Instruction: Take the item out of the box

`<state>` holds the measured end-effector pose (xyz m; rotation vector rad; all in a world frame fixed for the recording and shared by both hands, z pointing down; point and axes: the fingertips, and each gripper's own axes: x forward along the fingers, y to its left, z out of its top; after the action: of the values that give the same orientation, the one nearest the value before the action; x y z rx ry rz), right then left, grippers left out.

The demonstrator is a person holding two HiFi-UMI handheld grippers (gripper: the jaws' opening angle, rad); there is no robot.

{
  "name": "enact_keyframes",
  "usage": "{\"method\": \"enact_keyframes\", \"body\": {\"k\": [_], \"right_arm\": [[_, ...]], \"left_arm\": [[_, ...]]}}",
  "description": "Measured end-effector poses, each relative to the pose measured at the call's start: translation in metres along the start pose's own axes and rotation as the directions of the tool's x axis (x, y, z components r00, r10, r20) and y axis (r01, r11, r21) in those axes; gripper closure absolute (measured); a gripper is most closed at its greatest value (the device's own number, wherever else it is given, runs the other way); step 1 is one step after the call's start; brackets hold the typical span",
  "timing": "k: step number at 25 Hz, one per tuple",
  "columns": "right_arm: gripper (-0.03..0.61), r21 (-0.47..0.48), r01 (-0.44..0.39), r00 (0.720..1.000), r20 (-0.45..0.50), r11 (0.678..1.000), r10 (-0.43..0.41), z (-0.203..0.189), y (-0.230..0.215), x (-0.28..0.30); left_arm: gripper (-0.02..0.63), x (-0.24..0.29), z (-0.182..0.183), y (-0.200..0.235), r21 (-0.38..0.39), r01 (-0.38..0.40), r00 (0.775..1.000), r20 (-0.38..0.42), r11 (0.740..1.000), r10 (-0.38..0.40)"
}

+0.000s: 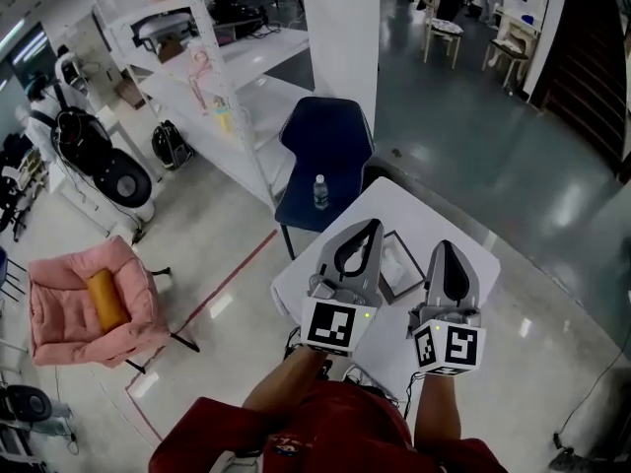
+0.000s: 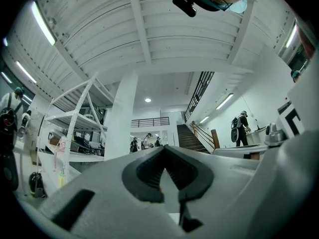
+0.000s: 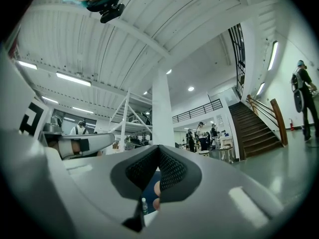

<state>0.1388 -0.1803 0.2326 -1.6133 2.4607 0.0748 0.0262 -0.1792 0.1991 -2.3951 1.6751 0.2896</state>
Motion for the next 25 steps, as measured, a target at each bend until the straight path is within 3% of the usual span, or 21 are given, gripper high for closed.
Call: {"method": "enact_keyframes", "body": {"k": [10,25], "right_arm": [[0.578,0.017,0.016,0.999,-0.032,1.000,-0.016,-0.016,-0.029,0.016],[0.578,0.002,0.080,0.987,-0.139,0.997,-0.079,-0.077,-0.040,0.089]], "left_arm": [[0.612,0.026,-0.020,-0.004,-0.006,-0.008,1.000,-0.028,1.000,0.008],[0.612,0.087,-0.081,0.047,-0.060,0.052,0.996,-0.069,0.997,-0.057]]}}
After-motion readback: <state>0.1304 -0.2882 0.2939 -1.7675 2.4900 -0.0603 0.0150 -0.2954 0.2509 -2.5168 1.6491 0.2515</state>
